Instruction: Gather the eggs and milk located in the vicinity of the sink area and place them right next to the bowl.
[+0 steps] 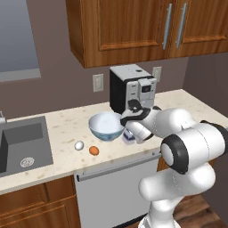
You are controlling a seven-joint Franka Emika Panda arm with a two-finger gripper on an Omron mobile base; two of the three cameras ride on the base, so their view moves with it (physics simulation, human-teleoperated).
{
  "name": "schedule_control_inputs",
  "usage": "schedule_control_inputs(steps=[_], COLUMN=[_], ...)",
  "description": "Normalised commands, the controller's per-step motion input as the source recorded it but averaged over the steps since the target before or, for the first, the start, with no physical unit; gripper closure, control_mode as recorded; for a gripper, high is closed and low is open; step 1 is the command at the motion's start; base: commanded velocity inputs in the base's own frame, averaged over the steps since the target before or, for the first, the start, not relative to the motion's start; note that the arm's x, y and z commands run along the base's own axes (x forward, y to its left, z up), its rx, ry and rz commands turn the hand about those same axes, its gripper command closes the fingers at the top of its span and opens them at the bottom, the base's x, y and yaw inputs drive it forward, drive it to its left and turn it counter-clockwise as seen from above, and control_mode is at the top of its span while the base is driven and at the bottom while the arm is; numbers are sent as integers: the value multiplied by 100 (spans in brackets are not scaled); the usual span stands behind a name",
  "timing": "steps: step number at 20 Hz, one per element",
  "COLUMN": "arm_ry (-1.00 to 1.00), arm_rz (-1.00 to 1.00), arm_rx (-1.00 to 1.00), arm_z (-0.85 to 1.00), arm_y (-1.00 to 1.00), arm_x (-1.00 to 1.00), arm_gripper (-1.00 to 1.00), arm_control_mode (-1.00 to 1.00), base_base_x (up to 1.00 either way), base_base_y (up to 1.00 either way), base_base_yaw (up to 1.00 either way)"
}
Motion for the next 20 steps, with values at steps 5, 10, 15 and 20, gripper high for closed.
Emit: schedule_control_inputs(steps=[5, 10, 15, 20], arm_ry=[-9, -8, -4, -3], arm_rz=[0, 0, 0, 0], arm_rx=[0, 0, 0, 0], arm_z=[0, 0, 0, 0], arm_y=[0, 0, 0, 0], arm_x=[0, 0, 0, -2], arm_gripper=[100, -100, -100, -100], arm_control_mode=[-100, -100, -100, -100], base_base_x=[0, 0, 0, 0], base_base_y=[0, 0, 0, 0], base_base_yaw=[0, 0, 0, 0])
